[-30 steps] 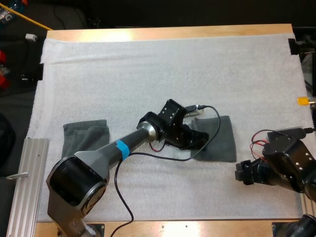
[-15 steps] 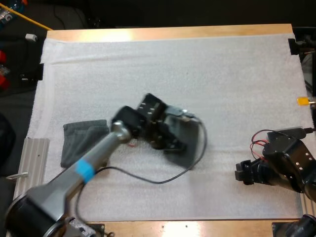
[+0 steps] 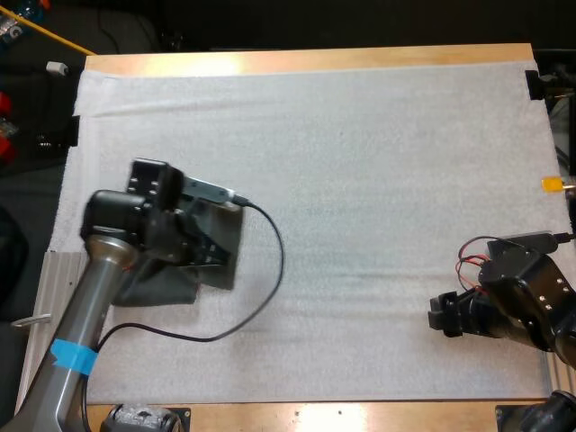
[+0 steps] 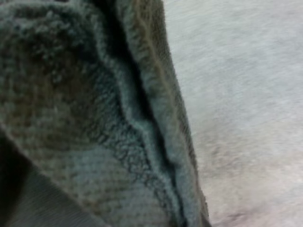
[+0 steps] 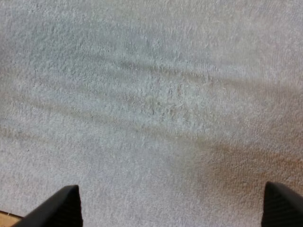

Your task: Pick towel from pile, fold and stack

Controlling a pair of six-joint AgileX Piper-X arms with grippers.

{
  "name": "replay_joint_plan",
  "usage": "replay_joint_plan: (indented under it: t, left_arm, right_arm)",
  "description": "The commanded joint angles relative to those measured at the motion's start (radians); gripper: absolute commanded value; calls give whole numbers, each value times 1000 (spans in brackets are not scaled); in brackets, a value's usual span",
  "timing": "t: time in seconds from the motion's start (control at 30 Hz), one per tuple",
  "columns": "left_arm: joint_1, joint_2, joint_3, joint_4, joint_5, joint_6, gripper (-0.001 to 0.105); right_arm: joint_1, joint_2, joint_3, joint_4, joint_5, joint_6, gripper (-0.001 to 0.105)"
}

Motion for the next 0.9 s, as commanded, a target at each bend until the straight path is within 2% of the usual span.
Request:
replay_joint_plan:
  t: [0.0,0.27,0.53,0.67,0.8,0.87]
  left_arm:
    - [25,-2,-6,17,-7,29,0]
    - [150,10,0,13,-7,45,0]
    - [187,75,10,11,-14,64,0]
    - [187,110,10,11,-65,64,0]
    - [187,125,10,11,-164,64,0]
    - [187,129,10,11,-189,64,0]
  right_arm:
    - [0,-1,-4,3,-1,-3,74]
    - [0,-1,-4,3,-1,-3,74]
    - [0,-1,-4,3,-1,-3,74]
    - [0,-1,-4,3,-10,-3,74]
    - [0,-1,-4,-27,-95,-3,74]
    - [0,-1,-4,-60,-137,-1,74]
